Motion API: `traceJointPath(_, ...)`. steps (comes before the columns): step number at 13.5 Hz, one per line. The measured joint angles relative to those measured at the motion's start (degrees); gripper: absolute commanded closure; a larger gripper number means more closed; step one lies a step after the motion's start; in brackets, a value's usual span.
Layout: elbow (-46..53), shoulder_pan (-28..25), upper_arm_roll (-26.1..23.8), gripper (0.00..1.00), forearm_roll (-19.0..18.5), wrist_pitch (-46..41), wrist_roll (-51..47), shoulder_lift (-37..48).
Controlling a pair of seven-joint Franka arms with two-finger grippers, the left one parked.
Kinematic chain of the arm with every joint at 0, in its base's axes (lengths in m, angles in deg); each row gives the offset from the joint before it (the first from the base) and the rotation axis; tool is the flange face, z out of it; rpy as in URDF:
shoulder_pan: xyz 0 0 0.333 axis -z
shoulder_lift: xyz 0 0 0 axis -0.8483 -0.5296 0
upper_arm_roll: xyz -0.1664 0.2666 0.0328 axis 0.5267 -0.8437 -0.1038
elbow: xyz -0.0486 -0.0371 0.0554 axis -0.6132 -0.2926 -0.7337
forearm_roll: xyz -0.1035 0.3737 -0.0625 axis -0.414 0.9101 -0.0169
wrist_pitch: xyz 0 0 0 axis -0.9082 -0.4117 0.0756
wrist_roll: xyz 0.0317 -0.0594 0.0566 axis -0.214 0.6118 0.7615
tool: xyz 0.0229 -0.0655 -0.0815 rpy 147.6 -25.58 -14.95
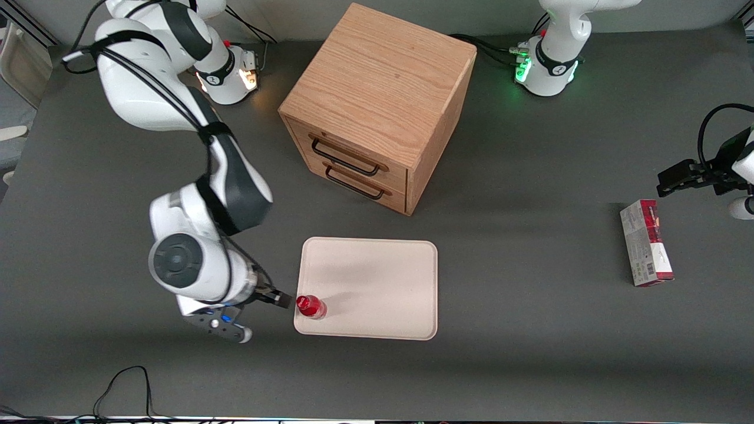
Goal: Place coke bottle on tray
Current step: 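Open the right gripper and raise it away from the tray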
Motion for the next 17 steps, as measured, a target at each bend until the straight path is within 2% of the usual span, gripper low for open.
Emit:
traceJointPath(2,-0.23,3.57,-0.05,0.0,0.19,-8.39,10.79,4.16)
traceJointPath(4,-3.43,6.86,-0.1,0.0,1.18,-12.19,18.12,9.48)
traceJointPath(7,-18.05,9.86,0.81,0.0,4.48,-11.88,26.08,22.59)
traceJointPath(10,-36.61,8.15,5.38,0.0,7.34,-7.53,31.26,38.33)
traceJointPath(13,-50.0,5.67,8.18,0.0,7.66,-3.97,32.79,49.9)
traceJointPath(15,-52.67,1.7,12.97,0.0,8.34,-2.91,32.79,52.16)
traceJointPath(17,-52.72,0.22,16.85,0.0,10.07,-2.71,35.21,52.19)
